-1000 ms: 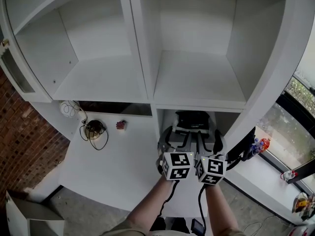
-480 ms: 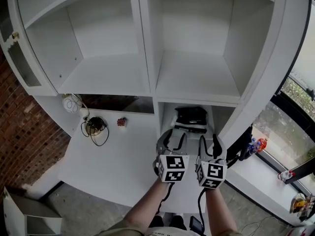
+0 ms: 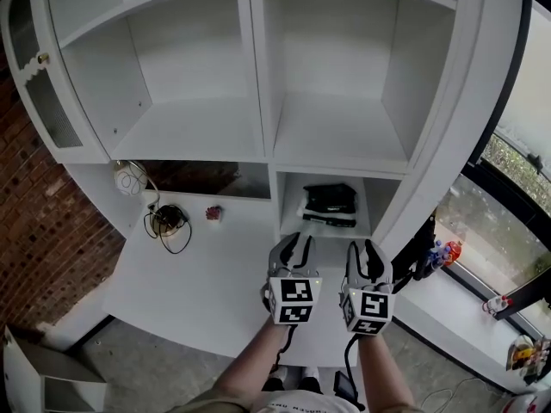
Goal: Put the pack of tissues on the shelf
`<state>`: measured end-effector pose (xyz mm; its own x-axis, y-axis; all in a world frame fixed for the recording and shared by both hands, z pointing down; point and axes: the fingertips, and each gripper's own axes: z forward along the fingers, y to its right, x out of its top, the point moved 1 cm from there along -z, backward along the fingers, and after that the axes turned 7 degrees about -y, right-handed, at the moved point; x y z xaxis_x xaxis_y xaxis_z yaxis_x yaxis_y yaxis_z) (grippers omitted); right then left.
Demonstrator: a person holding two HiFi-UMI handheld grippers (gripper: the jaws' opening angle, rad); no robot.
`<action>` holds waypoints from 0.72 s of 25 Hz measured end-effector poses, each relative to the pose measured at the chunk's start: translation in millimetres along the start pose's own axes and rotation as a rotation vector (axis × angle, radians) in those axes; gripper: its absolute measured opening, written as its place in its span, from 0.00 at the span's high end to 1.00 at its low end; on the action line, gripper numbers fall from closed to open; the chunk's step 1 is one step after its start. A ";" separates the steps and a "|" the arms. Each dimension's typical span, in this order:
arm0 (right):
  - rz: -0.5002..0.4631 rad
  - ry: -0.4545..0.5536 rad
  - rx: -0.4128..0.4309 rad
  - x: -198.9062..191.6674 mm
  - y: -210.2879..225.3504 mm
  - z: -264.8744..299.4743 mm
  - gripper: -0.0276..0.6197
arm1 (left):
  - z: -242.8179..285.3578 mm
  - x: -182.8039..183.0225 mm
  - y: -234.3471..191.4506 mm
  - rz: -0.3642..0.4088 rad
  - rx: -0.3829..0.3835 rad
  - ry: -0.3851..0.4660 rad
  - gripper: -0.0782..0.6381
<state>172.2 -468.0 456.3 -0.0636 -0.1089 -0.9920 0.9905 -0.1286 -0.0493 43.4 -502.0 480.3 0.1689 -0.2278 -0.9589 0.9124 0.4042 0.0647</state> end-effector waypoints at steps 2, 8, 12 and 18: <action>-0.002 0.003 0.006 1.9 -4.2 -4.6 0.76 | -7.5 5.7 -1.7 -0.004 -0.004 0.008 0.74; -0.019 0.010 0.012 5.1 -13.3 -16.8 0.85 | -24.3 8.7 -3.2 0.004 0.003 0.032 0.79; -0.021 0.005 0.013 4.7 -15.8 -22.4 0.89 | -33.1 9.3 -3.0 0.009 0.008 0.042 0.85; -0.010 0.000 0.011 2.5 -17.2 -28.3 0.91 | -39.3 11.2 -1.4 0.024 0.010 0.053 0.88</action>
<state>158.4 -438.2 451.4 -0.0740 -0.1076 -0.9914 0.9883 -0.1408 -0.0584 29.3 -470.3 458.6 0.1709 -0.1710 -0.9703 0.9121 0.3998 0.0902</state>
